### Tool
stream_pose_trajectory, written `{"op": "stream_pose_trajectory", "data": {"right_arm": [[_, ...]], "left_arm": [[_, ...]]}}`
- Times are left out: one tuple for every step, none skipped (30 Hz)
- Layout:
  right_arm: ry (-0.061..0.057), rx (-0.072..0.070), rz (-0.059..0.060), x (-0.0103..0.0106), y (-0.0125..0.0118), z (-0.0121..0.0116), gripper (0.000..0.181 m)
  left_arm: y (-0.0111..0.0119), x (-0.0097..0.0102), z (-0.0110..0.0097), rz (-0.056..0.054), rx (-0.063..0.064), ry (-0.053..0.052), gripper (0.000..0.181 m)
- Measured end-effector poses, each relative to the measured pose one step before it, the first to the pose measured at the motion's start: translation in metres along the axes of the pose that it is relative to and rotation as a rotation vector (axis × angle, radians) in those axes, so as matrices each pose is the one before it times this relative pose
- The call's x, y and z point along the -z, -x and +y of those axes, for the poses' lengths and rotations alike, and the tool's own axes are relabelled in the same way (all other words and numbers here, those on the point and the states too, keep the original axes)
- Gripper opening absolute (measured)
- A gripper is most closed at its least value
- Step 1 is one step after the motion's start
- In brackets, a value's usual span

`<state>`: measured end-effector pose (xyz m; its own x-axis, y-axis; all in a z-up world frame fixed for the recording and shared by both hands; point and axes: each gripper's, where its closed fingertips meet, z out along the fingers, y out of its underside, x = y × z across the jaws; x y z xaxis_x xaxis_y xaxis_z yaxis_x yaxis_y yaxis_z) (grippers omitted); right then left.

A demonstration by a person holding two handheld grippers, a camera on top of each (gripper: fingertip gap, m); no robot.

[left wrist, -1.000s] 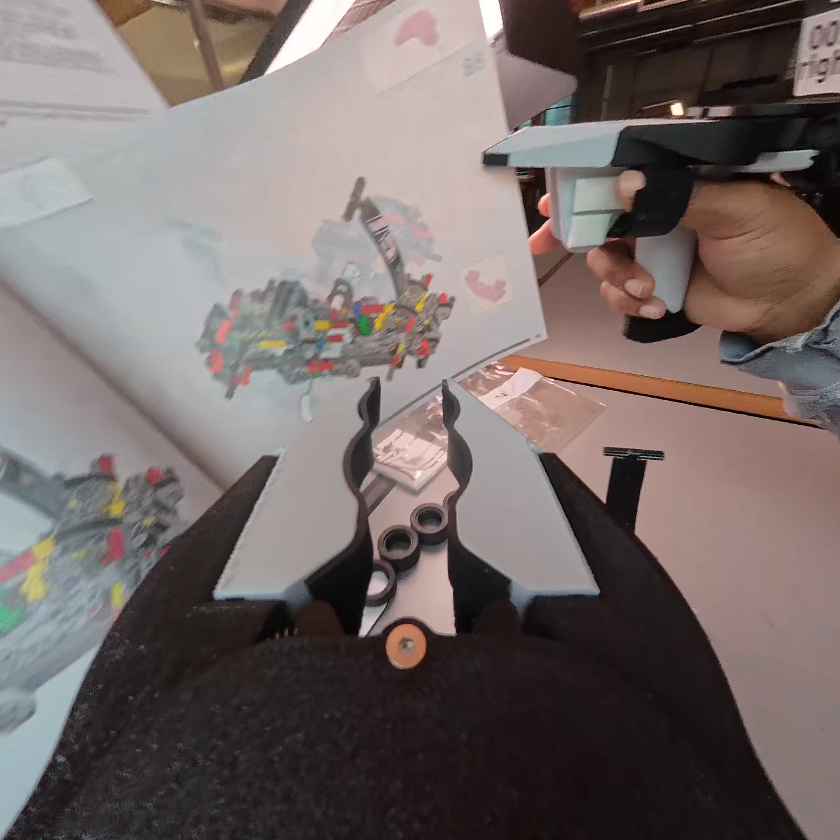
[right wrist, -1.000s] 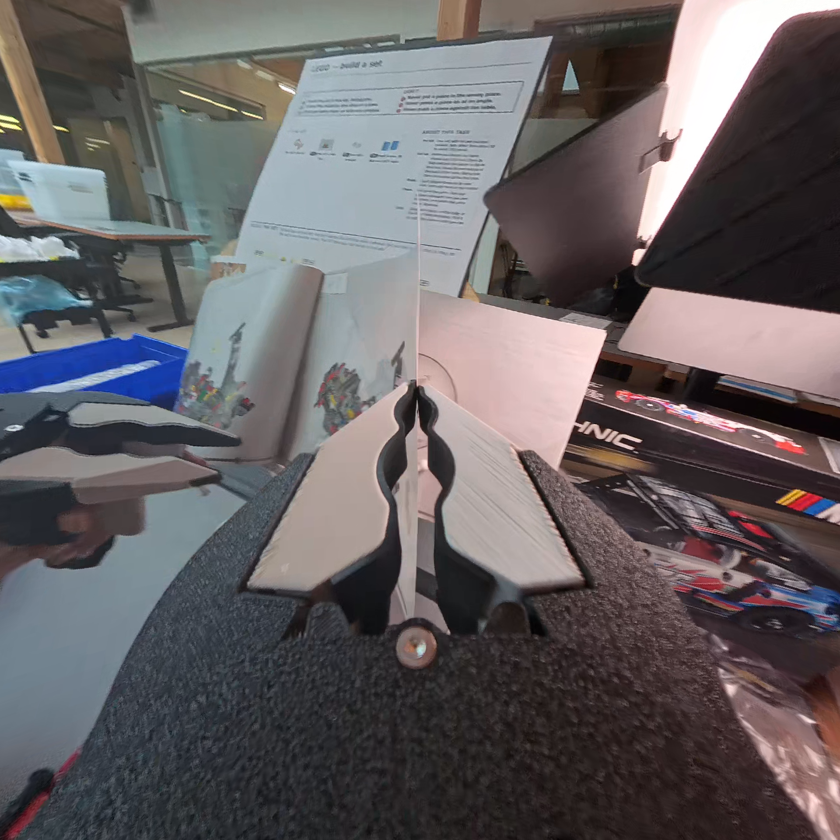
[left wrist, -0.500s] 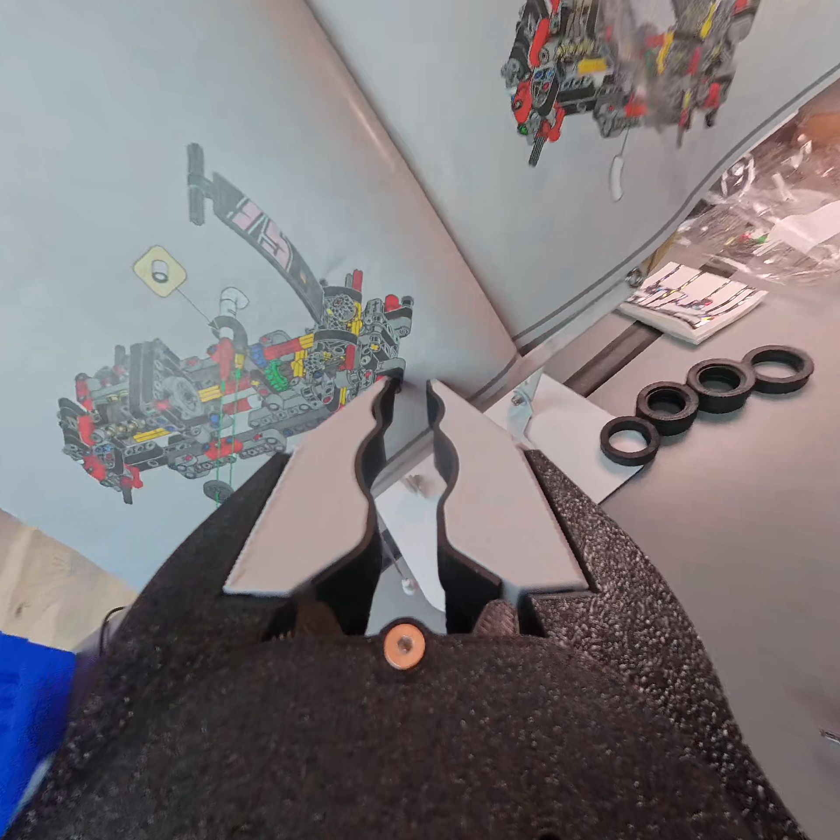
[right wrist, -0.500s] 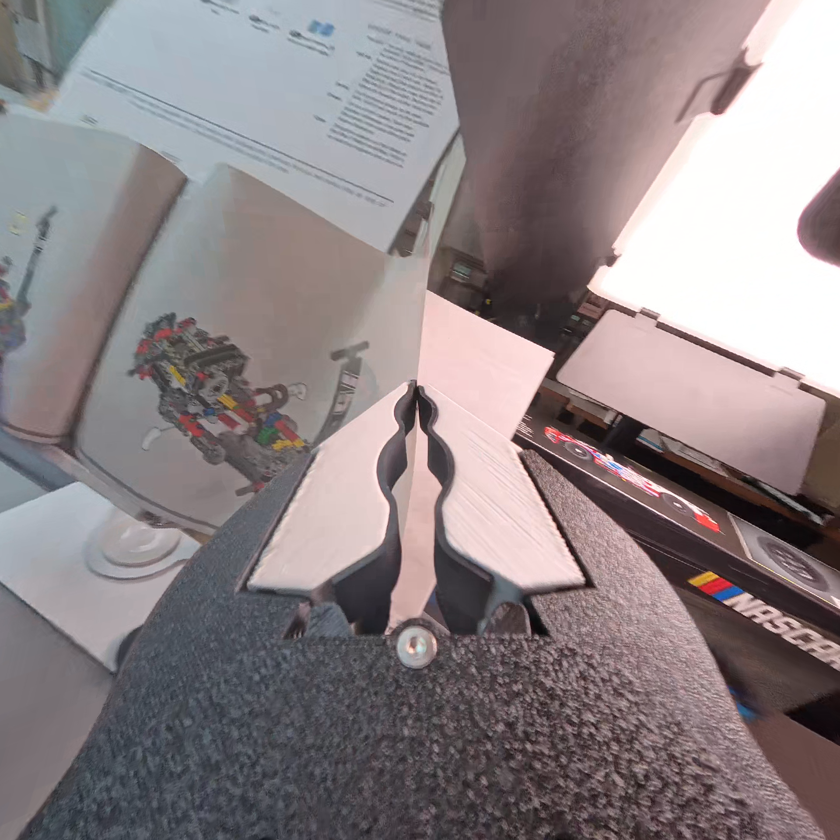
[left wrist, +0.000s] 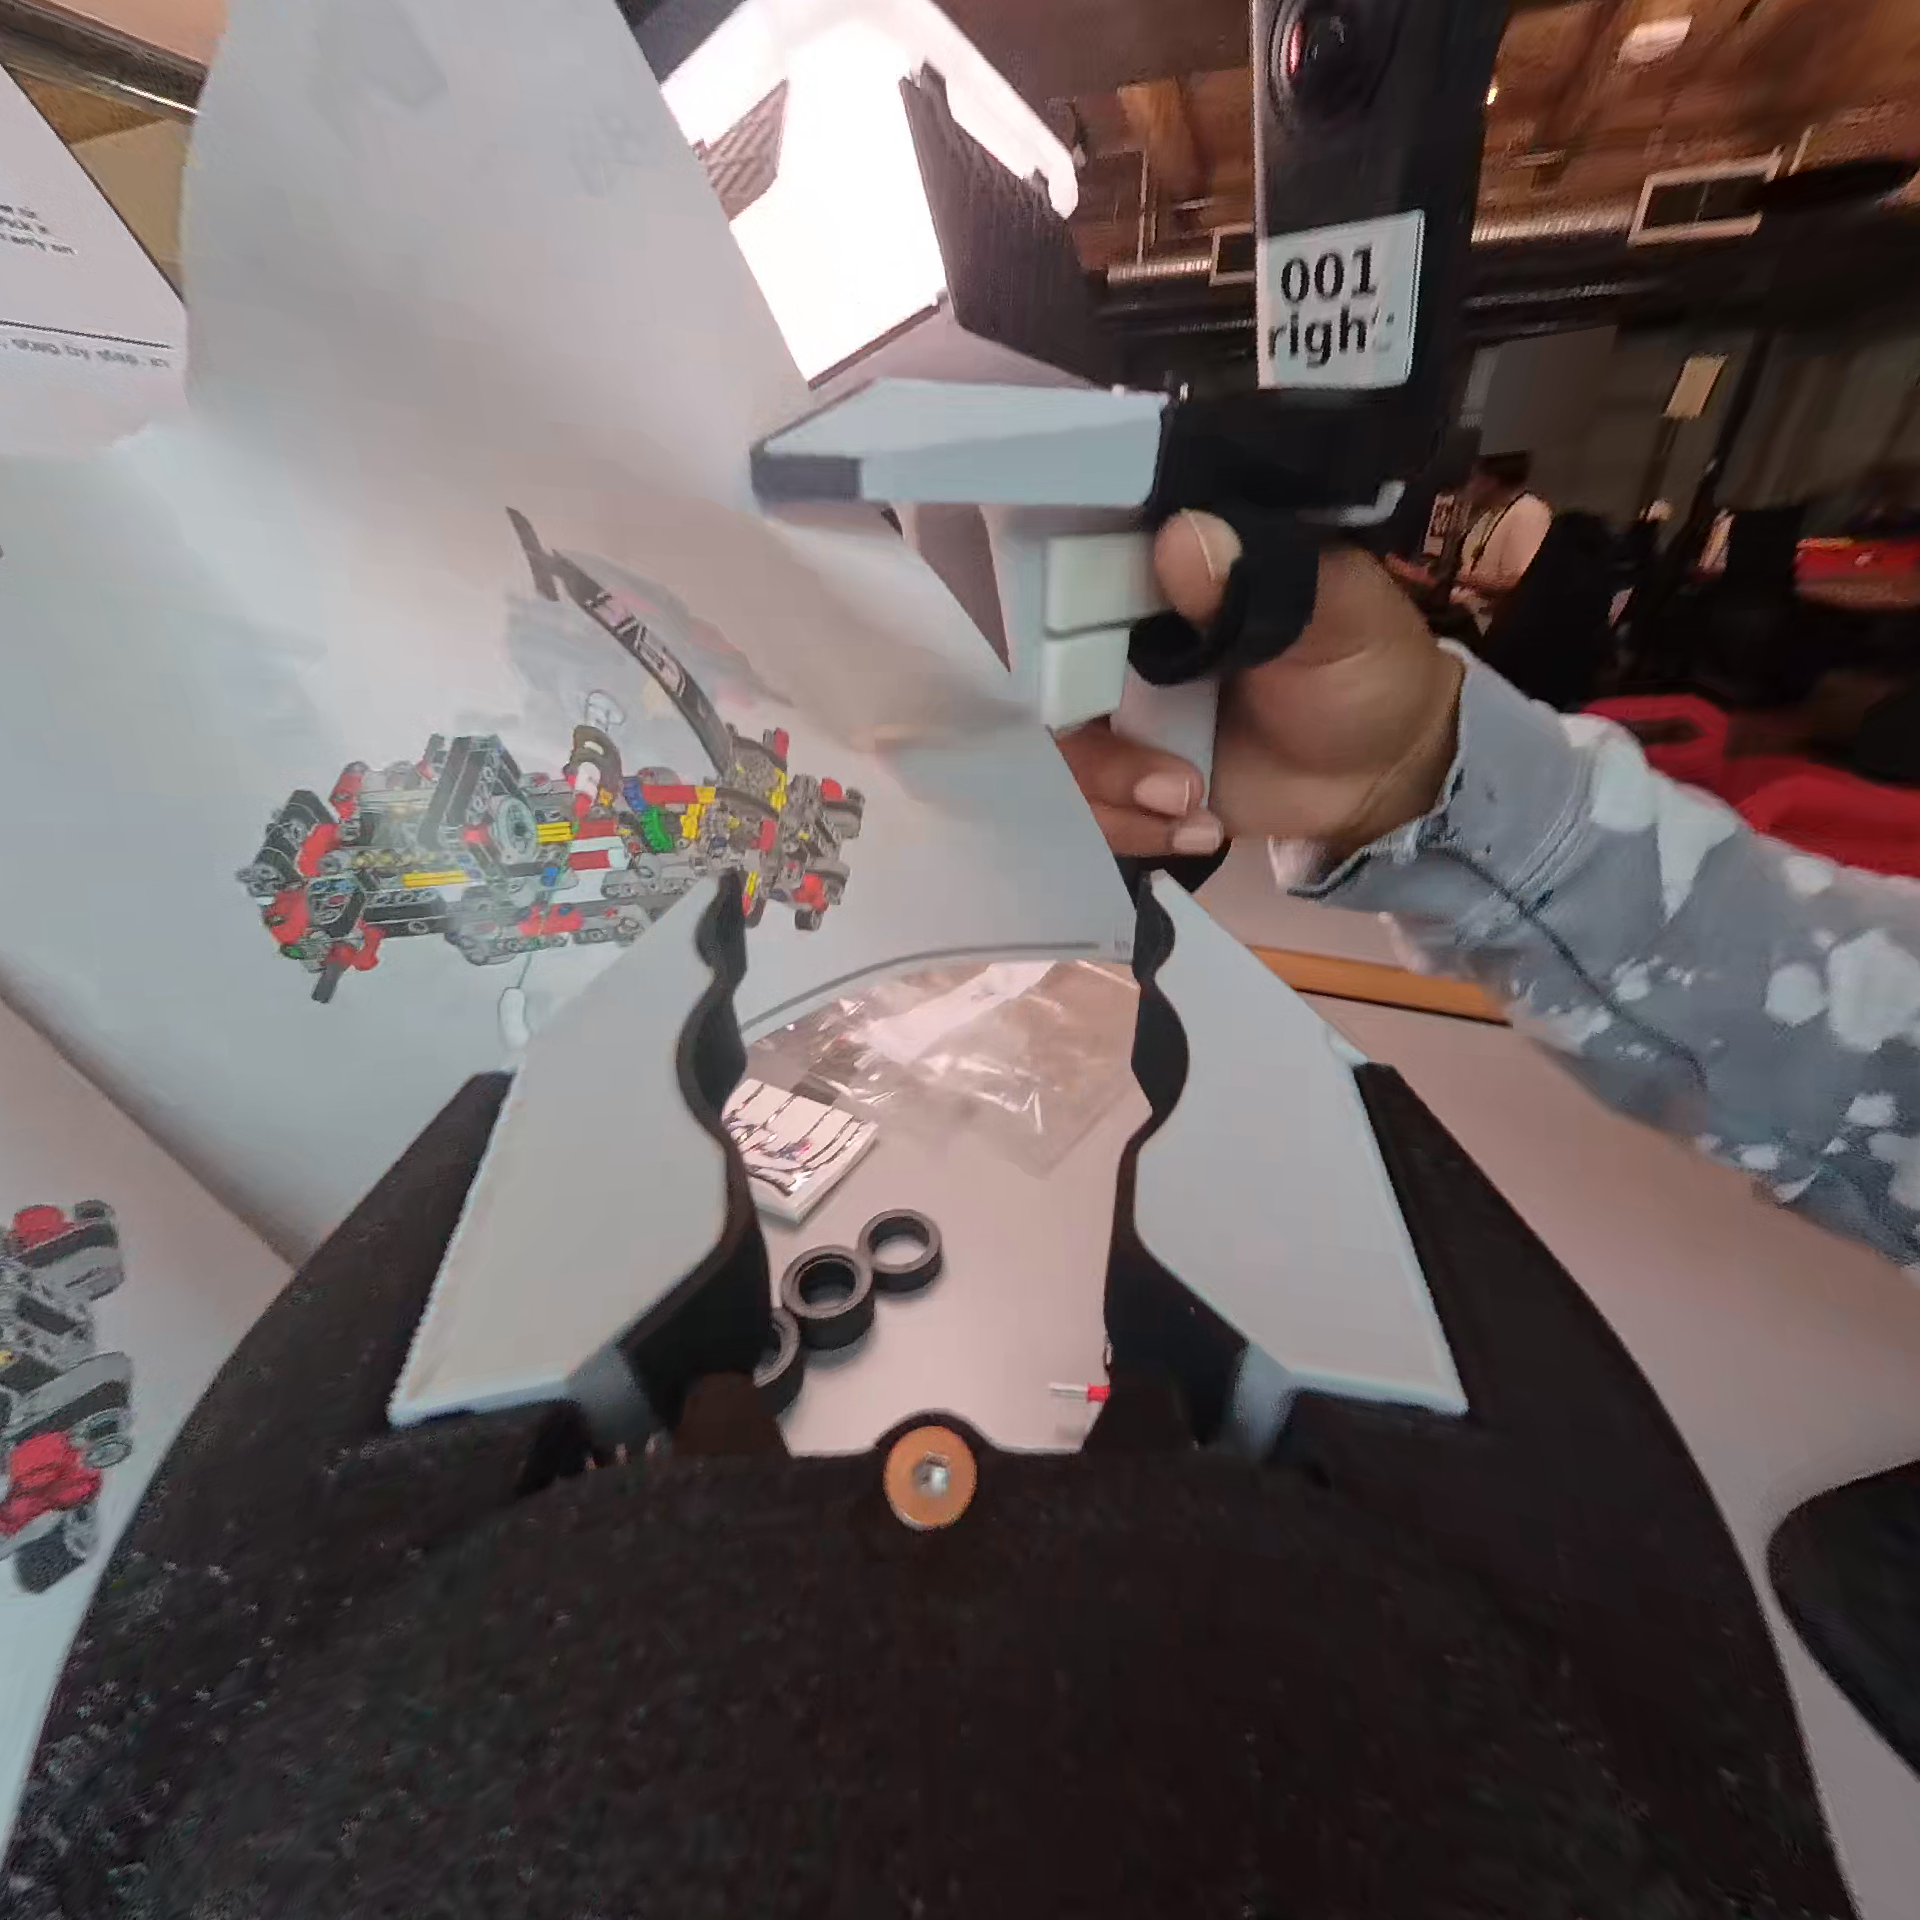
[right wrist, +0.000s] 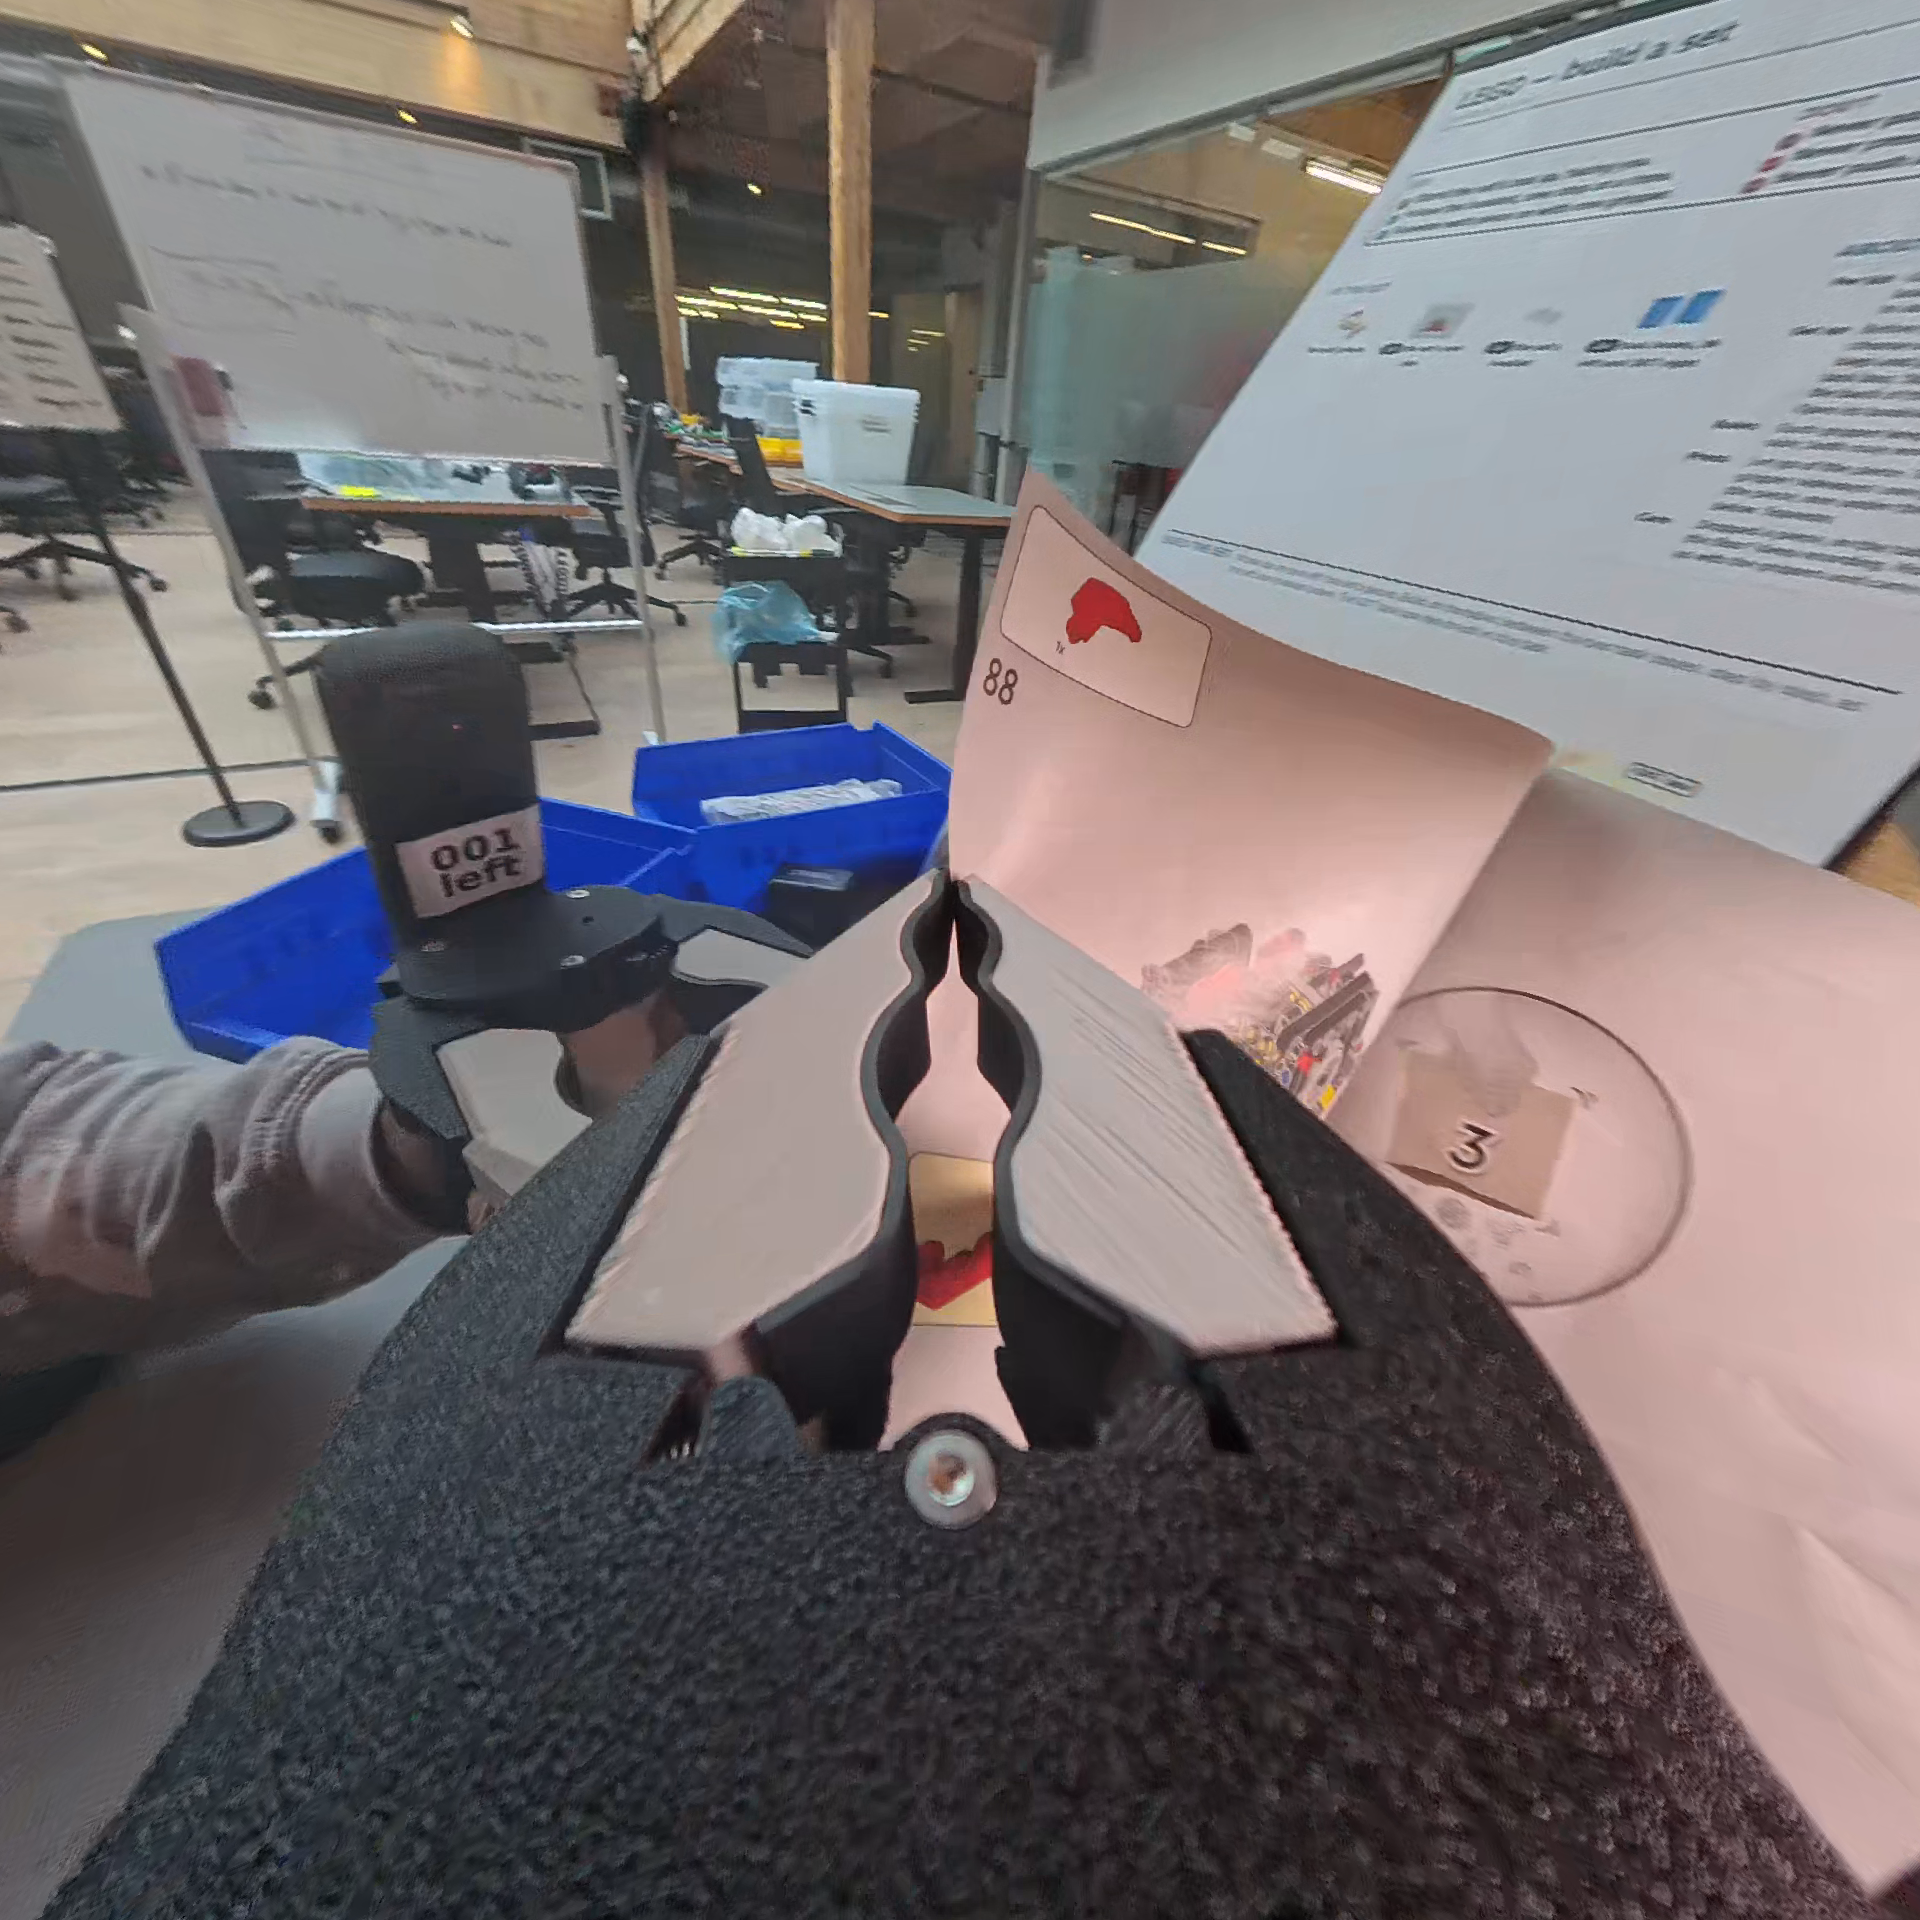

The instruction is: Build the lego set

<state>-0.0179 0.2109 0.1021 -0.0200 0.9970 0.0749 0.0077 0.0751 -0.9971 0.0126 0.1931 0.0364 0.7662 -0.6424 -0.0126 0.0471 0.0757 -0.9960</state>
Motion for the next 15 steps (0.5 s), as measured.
{"op": "stream_pose_trajectory", "data": {"right_arm": [[-0.0105, -0.0321, -0.0433, -0.00379, 0.01061, -0.00201, 0.000], [-0.0115, -0.0272, -0.0197, -0.00478, 0.00658, -0.00226, 0.000], [-0.0099, -0.0095, 0.0123, -0.00545, 0.00194, -0.00198, 0.000], [0.0087, 0.0107, 0.0128, -0.00604, 0.00219, 0.00030, 0.000], [0.0245, 0.0282, 0.0079, -0.00604, 0.00352, 0.00224, 0.000], [0.0216, 0.0414, 0.0002, -0.00495, 0.00515, 0.00169, 0.000], [0.0062, 0.0346, -0.0005, -0.00288, 0.00468, -0.00060, 0.000], [-0.0068, 0.0213, 0.0043, -0.00027, 0.00268, -0.00245, 0.002], [-0.0250, 0.0125, 0.0090, 0.00312, 0.00042, -0.00494, 0.010], [-0.0350, 0.0013, 0.0068, 0.00645, -0.00110, -0.00617, 0.016], [-0.0330, -0.0126, 0.0146, 0.00866, -0.00447, -0.00555, 0.023], [-0.0230, -0.0184, 0.0324, 0.01004, -0.00919, -0.00288, 0.027], [-0.0014, -0.0118, 0.0650, 0.01022, -0.01605, 0.00212, 0.028], [0.0248, 0.0155, 0.0886, 0.00881, -0.02141, 0.00869, 0.027], [0.0488, 0.0200, 0.1036, 0.00530, -0.02494, 0.01570, 0.026]], "left_arm": [[-0.00281, -0.00086, -0.00380, -0.0004, 0.0272, -0.0057, 0.077], [-0.00238, -0.00229, 0.00001, -0.0156, 0.0052, 0.0119, 0.081], [-0.00406, -0.00243, 0.00038, -0.0119, -0.0059, 0.0080, 0.082], [0.00105, -0.00198, 0.00134, -0.0456, -0.0100, 0.0105, 0.069], [0.00393, -0.00050, 0.00093, -0.0564, -0.0171, 0.0070, 0.057], [0.00323, 0.00139, -0.00140, -0.0376, -0.0153, -0.0115, 0.045], [0.00231, 0.00283, -0.00304, -0.0166, -0.0046, -0.0223, 0.033], [0.00423, 0.00359, -0.00099, -0.0167, 0.0008, -0.0076, 0.007], [0.00376, 0.00326, 0.00097, -0.0044, 0.0074, 0.0084, 0.000], [0.00555, 0.00328, 0.00164, -0.0097, 0.0212, 0.0108, 0.000], [0.00594, 0.00403, 0.00030, -0.0053, 0.0210, -0.0014, 0.000], [0.00676, 0.00431, -0.00012, -0.0056, 0.0214, -0.0043, 0.000], [0.00811, 0.00459, -0.00012, -0.0123, 0.0194, -0.0015, 0.000], [0.00803, 0.00486, -0.00181, -0.0150, 0.0146, -0.0109, 0.000], [0.00589, 0.00439, -0.00262, -0.0074, 0.0143, -0.0141, 0.000]]}}
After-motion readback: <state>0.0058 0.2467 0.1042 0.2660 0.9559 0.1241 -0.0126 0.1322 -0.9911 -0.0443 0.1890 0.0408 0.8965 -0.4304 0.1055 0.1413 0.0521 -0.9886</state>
